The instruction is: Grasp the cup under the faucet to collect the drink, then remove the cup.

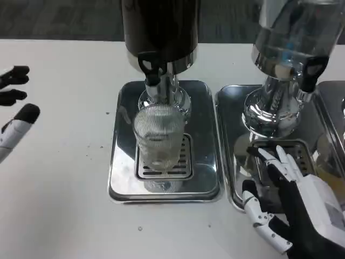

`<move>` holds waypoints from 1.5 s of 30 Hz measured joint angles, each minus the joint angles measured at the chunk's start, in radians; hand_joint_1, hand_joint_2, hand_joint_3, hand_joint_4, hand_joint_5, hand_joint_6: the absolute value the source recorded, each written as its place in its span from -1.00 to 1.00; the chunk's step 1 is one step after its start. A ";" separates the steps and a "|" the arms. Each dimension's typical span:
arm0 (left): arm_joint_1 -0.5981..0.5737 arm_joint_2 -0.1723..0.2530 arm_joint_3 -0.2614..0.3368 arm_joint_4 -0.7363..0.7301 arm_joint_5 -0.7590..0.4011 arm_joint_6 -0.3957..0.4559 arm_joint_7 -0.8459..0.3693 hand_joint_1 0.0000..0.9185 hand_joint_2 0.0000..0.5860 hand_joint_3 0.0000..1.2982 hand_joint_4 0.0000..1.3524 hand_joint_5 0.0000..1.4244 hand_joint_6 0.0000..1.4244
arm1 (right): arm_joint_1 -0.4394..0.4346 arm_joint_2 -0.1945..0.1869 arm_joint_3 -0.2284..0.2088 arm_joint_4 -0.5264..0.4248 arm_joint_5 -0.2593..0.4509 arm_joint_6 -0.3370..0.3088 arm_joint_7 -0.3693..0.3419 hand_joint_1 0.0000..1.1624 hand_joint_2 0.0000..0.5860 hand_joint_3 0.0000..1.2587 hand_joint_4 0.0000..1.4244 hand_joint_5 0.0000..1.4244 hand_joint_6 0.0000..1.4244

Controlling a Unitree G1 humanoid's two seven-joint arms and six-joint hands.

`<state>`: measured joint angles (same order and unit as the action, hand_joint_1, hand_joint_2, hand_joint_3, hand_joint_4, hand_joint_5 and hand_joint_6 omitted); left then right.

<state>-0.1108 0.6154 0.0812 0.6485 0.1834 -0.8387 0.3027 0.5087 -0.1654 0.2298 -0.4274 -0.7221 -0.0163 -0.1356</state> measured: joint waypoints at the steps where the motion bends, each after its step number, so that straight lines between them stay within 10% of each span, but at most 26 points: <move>1: 0.000 0.006 0.008 -0.001 -0.016 -0.007 -0.016 -1.00 -0.64 -0.40 -0.41 -0.34 -0.36 | -0.002 0.000 0.000 0.000 -0.002 0.000 0.000 -0.52 0.78 -0.73 -0.98 -0.98 -0.77; 9: -0.018 0.017 0.092 -0.034 -0.356 -0.057 -0.377 -1.00 -0.65 -0.31 -0.26 -0.23 -0.33 | -0.024 -0.017 0.016 0.001 -0.097 0.003 0.000 -0.50 0.79 -0.80 -1.00 -1.00 -0.92; 17: -0.110 0.011 0.158 -0.109 -0.653 0.068 -0.744 -1.00 -0.78 -0.26 -0.27 -0.27 -0.36 | -0.072 -0.037 0.035 0.021 -0.155 0.029 0.016 -0.49 0.79 -0.81 -1.00 -1.00 -0.93; 45: -0.488 0.048 0.207 -0.221 -0.916 1.004 -1.412 -1.00 -0.90 -0.65 -0.76 -0.65 -0.71 | -0.104 -0.059 0.034 0.079 -0.034 0.033 0.025 -0.50 0.74 -0.80 -1.00 -1.00 -0.93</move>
<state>-0.5988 0.6630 0.2880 0.4278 -0.7321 0.1656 -1.1088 0.4044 -0.2245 0.2637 -0.3488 -0.7558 0.0162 -0.1109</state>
